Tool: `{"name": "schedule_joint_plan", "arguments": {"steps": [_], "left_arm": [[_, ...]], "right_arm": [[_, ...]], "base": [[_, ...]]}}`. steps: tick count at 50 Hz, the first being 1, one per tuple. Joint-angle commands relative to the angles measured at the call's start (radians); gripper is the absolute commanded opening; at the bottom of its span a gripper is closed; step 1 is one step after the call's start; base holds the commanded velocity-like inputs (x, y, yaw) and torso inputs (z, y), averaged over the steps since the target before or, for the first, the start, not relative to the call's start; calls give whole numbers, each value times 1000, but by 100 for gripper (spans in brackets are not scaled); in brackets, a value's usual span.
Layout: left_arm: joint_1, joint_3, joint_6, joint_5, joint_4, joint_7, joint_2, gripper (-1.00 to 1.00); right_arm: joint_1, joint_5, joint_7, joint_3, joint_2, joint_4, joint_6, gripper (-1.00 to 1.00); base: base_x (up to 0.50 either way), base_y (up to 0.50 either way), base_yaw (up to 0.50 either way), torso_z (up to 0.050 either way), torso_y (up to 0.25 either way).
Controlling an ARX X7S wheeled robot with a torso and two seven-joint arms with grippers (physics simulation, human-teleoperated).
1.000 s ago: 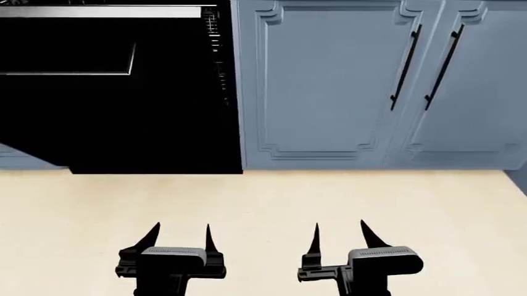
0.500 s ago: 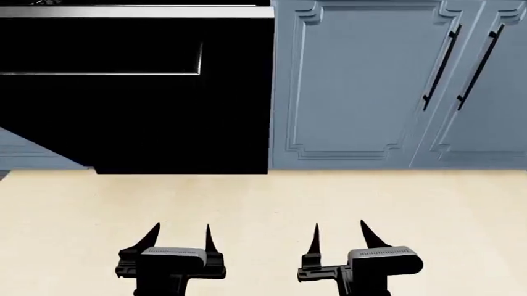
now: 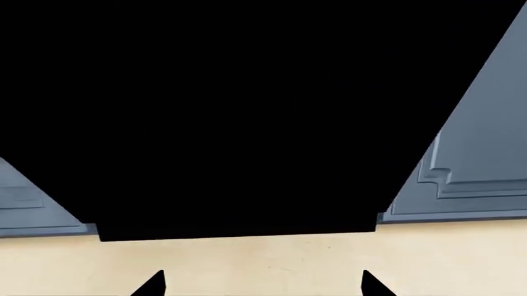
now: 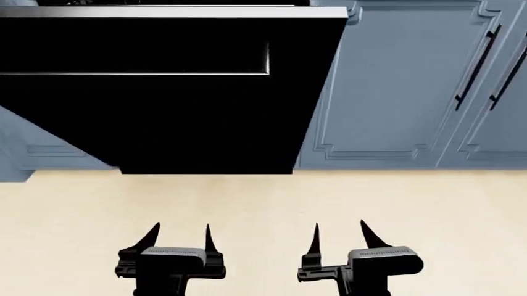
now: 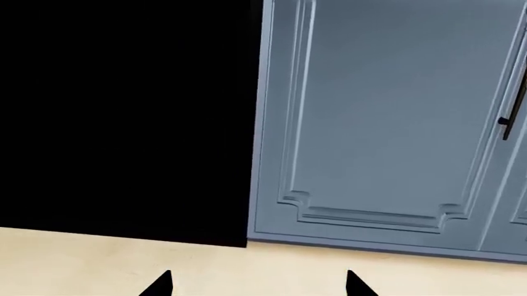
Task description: Close the dishwasher door
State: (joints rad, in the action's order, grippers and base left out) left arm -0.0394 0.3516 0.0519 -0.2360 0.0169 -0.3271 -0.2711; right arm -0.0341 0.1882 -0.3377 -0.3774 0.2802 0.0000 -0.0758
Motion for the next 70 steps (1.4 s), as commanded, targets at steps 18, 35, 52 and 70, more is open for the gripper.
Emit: {"name": "schedule_joint_plan", "arguments": {"steps": [18, 35, 52, 70], "left_arm": [[-2, 8, 2, -6, 1, -8, -6, 100], [-3, 14, 3, -9, 1, -12, -9, 100], [-4, 19, 5, -12, 1, -16, -13, 100], [-3, 24, 5, -15, -3, -21, -18, 100]], "right_arm": [[-2, 7, -5, -7, 5, 1, -2, 100], [-4, 11, -9, -12, 9, 3, -5, 100], [-7, 13, -13, -17, 10, 6, -8, 100], [-1, 31, -7, -19, 18, -4, -14, 100]], "base": [[0, 287, 0, 0, 0], [0, 286, 0, 0, 0], [0, 203, 0, 0, 0], [0, 0, 0, 0, 0]]}}
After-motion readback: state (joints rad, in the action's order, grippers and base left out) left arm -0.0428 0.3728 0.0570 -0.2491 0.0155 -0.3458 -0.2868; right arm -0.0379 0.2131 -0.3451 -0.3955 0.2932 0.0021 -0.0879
